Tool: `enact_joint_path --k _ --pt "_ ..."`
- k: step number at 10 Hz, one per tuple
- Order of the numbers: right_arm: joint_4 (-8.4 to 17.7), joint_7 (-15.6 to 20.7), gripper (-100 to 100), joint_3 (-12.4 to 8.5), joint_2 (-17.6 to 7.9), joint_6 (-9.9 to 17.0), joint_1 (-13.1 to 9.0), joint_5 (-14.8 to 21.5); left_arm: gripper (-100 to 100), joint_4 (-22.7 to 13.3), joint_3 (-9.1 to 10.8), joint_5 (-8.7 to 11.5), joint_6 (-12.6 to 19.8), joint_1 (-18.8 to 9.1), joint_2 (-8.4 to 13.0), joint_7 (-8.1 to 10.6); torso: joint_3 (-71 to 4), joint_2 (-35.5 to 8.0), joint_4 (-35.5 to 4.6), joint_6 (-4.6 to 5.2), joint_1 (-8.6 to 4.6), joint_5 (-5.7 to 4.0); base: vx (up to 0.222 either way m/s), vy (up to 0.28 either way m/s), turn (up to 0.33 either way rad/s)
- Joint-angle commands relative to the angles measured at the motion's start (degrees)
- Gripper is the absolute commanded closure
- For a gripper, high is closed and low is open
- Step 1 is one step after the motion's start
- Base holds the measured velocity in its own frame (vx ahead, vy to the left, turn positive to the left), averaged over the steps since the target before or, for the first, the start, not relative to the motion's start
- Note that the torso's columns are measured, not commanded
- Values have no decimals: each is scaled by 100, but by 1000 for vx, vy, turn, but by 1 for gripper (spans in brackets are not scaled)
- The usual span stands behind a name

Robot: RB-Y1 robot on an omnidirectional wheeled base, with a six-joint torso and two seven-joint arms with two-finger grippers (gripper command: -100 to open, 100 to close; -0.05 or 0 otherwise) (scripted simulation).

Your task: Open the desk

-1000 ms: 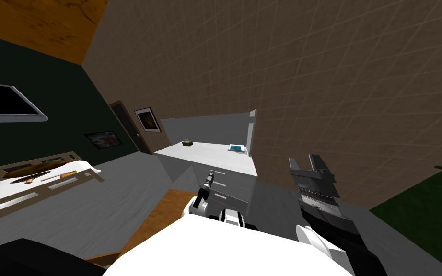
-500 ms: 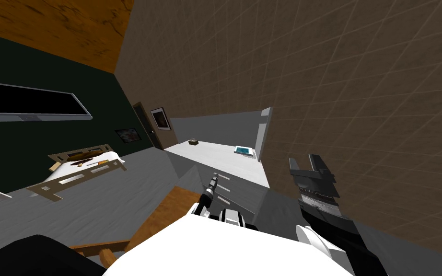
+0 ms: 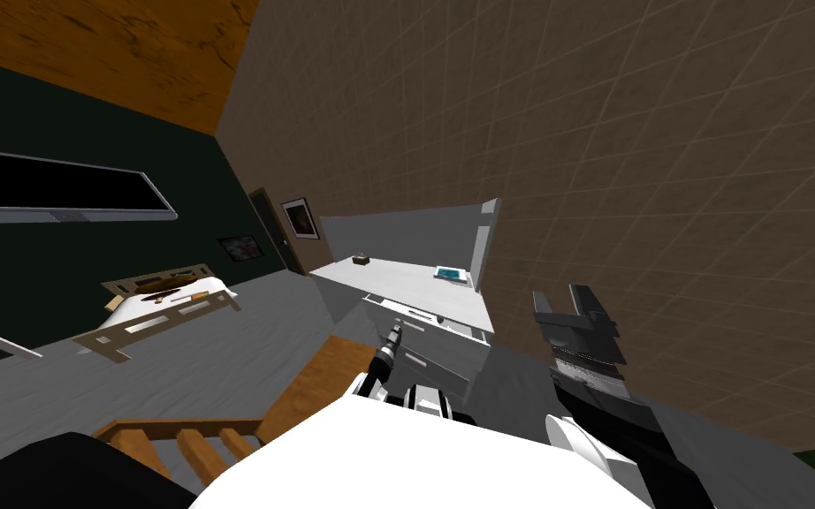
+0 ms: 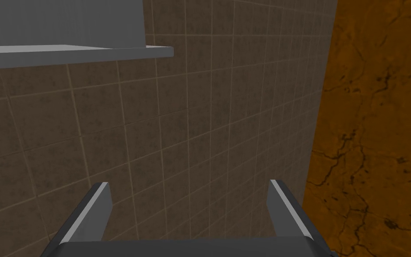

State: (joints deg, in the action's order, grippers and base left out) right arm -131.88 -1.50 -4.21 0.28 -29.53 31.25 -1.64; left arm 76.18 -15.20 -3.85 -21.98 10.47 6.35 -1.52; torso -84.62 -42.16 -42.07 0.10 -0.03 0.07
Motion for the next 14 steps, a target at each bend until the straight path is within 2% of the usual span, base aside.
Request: enact_joint_path --k 1,4,5,6,14 --pt "0 0 0 0 0 0 1 0 100 27 -39 -5 40 62 22 13 -19 32 -6 -4 -12 -9 -115 42 16" --pt "0 0 0 0 0 0 0 0 100 87 -108 -15 79 163 61 33 12 -17 2 -6 2 2 -202 50 22" --pt "0 0 0 0 0 0 -1 0 100 153 -75 -9 44 127 46 25 5 -7 9 2 -4 2 -116 25 12" --pt "0 0 0 0 0 0 1 0 -100 343 -74 5 321 64 67 55 -19 33 -3 2 -13 -6 -61 18 9" --pt "-1 0 0 0 0 -1 2 0 -100 1152 -79 57 1401 -246 127 162 5 -12 -29 -9 3 -10 -41 8 4"
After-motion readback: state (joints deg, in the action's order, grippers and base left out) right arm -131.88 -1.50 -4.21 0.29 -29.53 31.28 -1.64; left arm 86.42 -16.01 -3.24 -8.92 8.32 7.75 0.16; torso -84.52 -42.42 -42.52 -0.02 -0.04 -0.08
